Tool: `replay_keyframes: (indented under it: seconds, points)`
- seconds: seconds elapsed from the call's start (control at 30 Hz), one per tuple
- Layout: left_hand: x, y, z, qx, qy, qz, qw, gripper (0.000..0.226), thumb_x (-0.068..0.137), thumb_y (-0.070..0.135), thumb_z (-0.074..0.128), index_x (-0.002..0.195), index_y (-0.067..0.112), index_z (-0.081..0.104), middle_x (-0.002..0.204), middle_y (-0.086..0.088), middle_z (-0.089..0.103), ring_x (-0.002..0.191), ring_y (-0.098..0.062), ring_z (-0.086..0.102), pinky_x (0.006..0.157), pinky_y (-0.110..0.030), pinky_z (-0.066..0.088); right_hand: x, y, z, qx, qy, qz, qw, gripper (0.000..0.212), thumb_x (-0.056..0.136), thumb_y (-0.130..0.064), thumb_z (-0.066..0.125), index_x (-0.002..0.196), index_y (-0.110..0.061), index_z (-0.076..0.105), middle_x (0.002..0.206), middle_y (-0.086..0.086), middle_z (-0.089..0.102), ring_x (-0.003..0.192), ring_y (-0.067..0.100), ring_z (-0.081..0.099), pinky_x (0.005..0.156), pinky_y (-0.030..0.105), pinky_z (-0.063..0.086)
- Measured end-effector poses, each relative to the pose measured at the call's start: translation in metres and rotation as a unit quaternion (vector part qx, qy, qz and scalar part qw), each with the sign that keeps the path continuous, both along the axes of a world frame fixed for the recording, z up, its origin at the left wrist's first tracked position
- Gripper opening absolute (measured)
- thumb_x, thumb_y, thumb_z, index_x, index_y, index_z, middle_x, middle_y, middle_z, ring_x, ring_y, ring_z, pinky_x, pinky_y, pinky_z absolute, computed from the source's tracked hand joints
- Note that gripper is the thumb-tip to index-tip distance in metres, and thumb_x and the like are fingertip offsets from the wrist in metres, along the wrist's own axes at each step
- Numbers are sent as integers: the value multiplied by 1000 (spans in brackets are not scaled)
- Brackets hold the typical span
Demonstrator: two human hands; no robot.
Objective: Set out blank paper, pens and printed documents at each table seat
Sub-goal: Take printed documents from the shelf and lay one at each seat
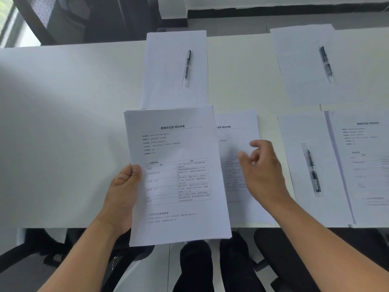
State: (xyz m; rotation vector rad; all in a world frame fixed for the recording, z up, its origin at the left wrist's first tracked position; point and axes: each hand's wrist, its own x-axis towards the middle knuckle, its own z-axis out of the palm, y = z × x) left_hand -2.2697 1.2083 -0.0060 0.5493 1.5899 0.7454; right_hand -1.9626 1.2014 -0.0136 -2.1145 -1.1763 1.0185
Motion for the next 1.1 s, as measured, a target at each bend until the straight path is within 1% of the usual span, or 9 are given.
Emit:
replay_keyframes:
  seconds: [0.13,0.2,0.27,0.4,0.47,0.57,0.67,0.87,1.1]
  points:
    - [13,-3,7,-10,-6,-5,1000,33,117,34,46,127,22,74,120,-4,83,99,-27,82,77,-43,66,-20,0,20,-49,102,62,992,32,107,-56,53,125,-29,56,97,-6,66,76,4,63,66,21,52]
    - [19,-5,12,-11,-13,-4,1000,33,117,35,46,126,21,74,122,-6,82,101,-30,81,83,-47,66,-26,-2,24,-80,146,60,984,35,105,-60,54,126,-32,52,101,-3,66,83,3,64,72,24,52]
    - [25,-6,18,-9,-20,-3,1000,33,116,35,47,127,19,74,123,-7,82,105,-33,80,86,-49,64,-29,-5,27,-98,193,40,975,35,105,-60,55,124,-30,55,112,-3,69,100,10,68,87,32,58]
    - [39,-7,33,5,-22,-2,1000,33,116,35,47,126,18,74,123,-7,82,109,-34,80,88,-48,64,-26,-11,42,-90,229,27,969,49,106,-61,51,125,-16,58,132,8,67,123,26,65,108,52,54]
    - [46,-8,41,7,-24,-2,1000,33,116,35,47,126,19,75,125,-8,81,113,-37,78,96,-55,62,-21,-12,52,-89,222,20,971,54,108,-60,48,127,-11,56,135,11,64,126,31,62,108,51,51]
    - [58,-9,57,9,-24,-1,1000,33,117,35,47,125,20,75,126,-8,81,116,-40,77,103,-64,59,-10,-12,70,-75,210,24,974,58,101,-67,50,115,-11,57,122,12,69,113,36,68,100,60,56]
    - [74,-7,78,26,-14,-9,1000,33,117,36,47,124,22,76,125,-8,81,116,-40,77,104,-66,58,2,-11,91,-56,218,16,974,48,104,-58,54,117,-12,61,118,9,73,109,32,72,99,59,57]
    - [114,6,135,86,20,-46,995,34,118,33,45,124,23,77,122,-2,83,113,-29,79,102,-54,60,37,-9,138,-4,226,-5,974,17,110,-43,55,111,-33,69,102,-17,79,94,8,76,91,41,64]
    - [165,15,205,175,86,-144,970,27,118,26,47,120,27,74,110,7,84,97,-16,82,83,-38,65,83,-18,207,61,223,-57,971,17,109,-37,57,110,-28,72,102,-9,82,97,23,79,94,52,64]
